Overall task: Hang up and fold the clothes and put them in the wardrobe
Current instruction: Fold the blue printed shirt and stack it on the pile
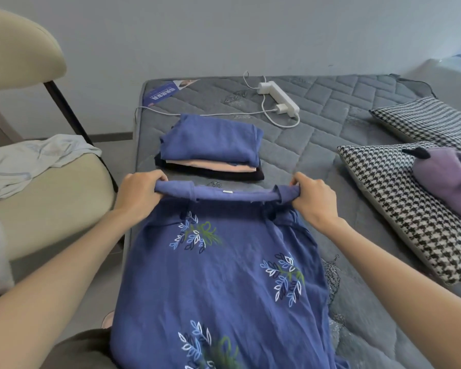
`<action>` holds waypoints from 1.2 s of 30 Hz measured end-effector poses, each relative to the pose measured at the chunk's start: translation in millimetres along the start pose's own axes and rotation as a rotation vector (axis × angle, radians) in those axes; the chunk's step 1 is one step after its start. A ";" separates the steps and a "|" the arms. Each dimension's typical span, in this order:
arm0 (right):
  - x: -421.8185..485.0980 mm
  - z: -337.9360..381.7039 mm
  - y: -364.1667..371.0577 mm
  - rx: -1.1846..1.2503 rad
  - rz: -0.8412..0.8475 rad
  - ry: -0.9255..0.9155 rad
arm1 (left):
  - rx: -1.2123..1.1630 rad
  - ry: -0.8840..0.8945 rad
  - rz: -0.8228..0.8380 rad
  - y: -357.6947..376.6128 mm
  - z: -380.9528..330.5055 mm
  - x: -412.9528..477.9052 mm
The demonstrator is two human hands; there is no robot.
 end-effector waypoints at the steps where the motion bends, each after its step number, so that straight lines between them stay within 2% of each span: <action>1: -9.3 -1.9 1.2 0.004 0.019 -0.009 | 0.000 -0.003 0.015 0.4 0.3 -9.3; 5: -48.4 -9.9 10.9 -0.043 0.080 -0.055 | 0.003 0.007 0.119 8.1 3.1 -50.9; 10: -91.6 -20.1 28.8 -0.137 0.211 -0.084 | -0.072 -0.012 0.151 22.1 0.2 -108.4; 17: -120.8 -21.0 39.6 -0.100 0.536 -0.202 | 0.042 -0.015 0.328 43.0 3.1 -149.6; 22: -122.8 -8.9 29.2 0.037 0.539 -0.237 | -0.086 0.069 0.377 38.1 -6.5 -156.4; 26: -125.5 -5.1 27.4 0.015 0.818 -0.191 | -0.105 0.114 0.526 36.9 -7.6 -163.8; 28: -124.7 -5.0 25.9 0.039 0.875 -0.134 | -0.089 0.114 0.585 36.1 -7.1 -163.6; 30: -119.7 -4.0 22.1 0.098 0.730 -0.057 | -0.107 0.109 0.575 33.9 -7.8 -160.7; 34: -108.5 -11.2 18.3 0.270 0.211 0.100 | -0.289 -0.038 0.342 33.3 -3.4 -146.9; 36: -100.0 -19.5 21.9 0.320 0.071 0.199 | -0.309 -0.112 0.259 35.1 -1.1 -136.5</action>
Point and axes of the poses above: each hand's wrist, its own x-axis towards the middle knuckle, its own y-axis out of the palm, z = x × y, the point moved 2 cm from there along x, towards the middle knuckle, and after that the axes turned 7 degrees about x, right-handed, at the moved point
